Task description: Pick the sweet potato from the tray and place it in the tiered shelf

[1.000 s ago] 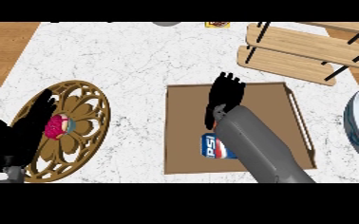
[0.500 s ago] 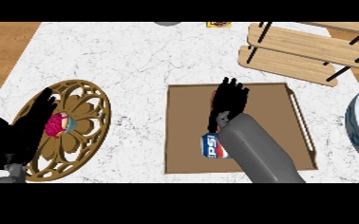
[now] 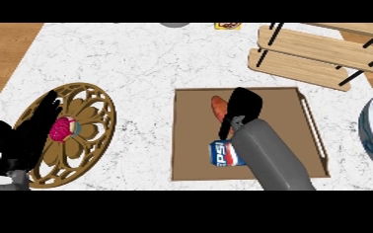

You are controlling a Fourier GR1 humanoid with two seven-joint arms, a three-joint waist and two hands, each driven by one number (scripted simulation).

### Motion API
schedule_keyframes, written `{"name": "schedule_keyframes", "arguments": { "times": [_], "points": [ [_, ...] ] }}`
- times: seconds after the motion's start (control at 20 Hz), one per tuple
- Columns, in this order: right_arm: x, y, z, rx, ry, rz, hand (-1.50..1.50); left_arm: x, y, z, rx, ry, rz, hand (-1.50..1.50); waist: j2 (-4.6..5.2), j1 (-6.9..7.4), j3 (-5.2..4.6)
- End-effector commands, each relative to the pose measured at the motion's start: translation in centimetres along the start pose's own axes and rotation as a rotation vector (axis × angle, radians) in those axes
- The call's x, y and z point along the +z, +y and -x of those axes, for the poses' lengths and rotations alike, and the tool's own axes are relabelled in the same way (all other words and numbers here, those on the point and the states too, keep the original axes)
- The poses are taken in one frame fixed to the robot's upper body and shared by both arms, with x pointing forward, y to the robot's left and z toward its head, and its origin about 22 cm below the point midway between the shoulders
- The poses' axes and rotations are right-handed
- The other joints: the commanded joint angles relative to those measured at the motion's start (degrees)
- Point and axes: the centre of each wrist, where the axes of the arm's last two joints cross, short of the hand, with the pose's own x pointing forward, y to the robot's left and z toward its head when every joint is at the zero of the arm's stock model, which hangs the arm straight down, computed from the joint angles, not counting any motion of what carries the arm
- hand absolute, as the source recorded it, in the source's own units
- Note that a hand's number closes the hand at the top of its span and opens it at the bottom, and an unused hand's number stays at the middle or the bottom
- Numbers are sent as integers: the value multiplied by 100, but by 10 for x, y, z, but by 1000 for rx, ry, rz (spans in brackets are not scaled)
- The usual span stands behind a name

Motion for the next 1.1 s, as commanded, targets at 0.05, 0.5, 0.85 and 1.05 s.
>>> {"name": "schedule_keyframes", "arguments": {
  "times": [0.05, 0.5, 0.85, 1.05],
  "points": [
    [-13, 16, 10, 93, 61, -3, 150, -2, 7, 0, -5, 16, 12, 0, 55, 6, 7],
    [18, 2, 3, 77, 5, 175, 150, 9, 14, 3, -4, -4, -2, 0, 36, -5, 7],
    [-2, -38, 81, 35, -611, 246, 150, 8, 17, 16, -7, 24, -32, 0, 26, -149, 12],
    [12, -92, 114, -24, -653, 315, 150, 23, 10, 15, 22, 28, 0, 0, 3, -95, 8]
  ]
}}
